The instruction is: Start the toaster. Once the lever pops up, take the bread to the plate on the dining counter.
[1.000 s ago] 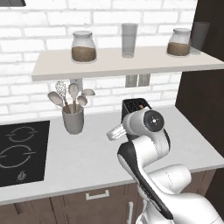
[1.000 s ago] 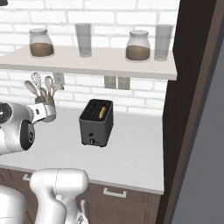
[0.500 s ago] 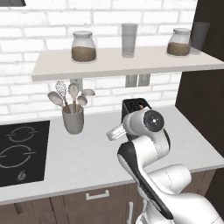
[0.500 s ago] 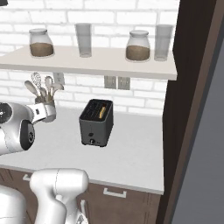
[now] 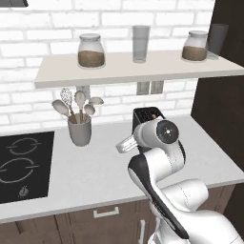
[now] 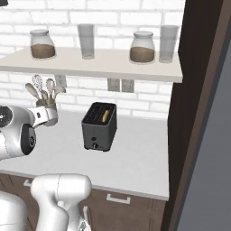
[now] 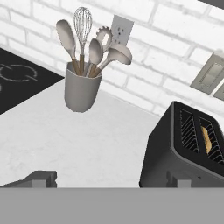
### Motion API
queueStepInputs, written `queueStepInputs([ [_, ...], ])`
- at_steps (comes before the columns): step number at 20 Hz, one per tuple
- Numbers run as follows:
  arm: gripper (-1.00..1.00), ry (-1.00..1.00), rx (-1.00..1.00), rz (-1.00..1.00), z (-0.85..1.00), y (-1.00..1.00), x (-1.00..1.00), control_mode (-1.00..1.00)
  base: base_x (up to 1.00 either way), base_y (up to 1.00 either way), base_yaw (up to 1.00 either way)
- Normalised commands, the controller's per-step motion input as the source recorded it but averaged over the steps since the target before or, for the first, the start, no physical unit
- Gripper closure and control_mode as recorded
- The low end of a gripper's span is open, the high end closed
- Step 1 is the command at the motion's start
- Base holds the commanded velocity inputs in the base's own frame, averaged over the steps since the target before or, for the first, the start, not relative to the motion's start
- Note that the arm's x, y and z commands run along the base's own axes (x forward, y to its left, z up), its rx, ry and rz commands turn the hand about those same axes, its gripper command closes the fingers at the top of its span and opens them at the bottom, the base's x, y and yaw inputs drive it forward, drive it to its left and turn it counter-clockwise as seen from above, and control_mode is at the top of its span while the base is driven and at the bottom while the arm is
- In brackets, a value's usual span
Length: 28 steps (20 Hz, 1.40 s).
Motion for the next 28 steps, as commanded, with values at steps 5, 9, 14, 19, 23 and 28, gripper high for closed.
queueStepInputs([
  [5,-1.00,0.00,0.00,0.00,0.00,0.00,0.00,-1.00,0.00,0.00,0.00],
  [9,-1.00,0.00,0.00,0.00,0.00,0.00,0.00,-1.00,0.00,0.00,0.00],
  [14,-1.00,0.00,0.00,0.00,0.00,0.00,0.00,-1.00,0.00,0.00,0.00],
  [19,-1.00,0.00,0.00,0.00,0.00,0.00,0.00,-1.00,0.00,0.00,0.00],
  [23,-1.00,0.00,0.00,0.00,0.00,0.00,0.00,-1.00,0.00,0.00,0.00],
  [28,-1.00,0.00,0.00,0.00,0.00,0.00,0.00,-1.00,0.00,0.00,0.00],
])
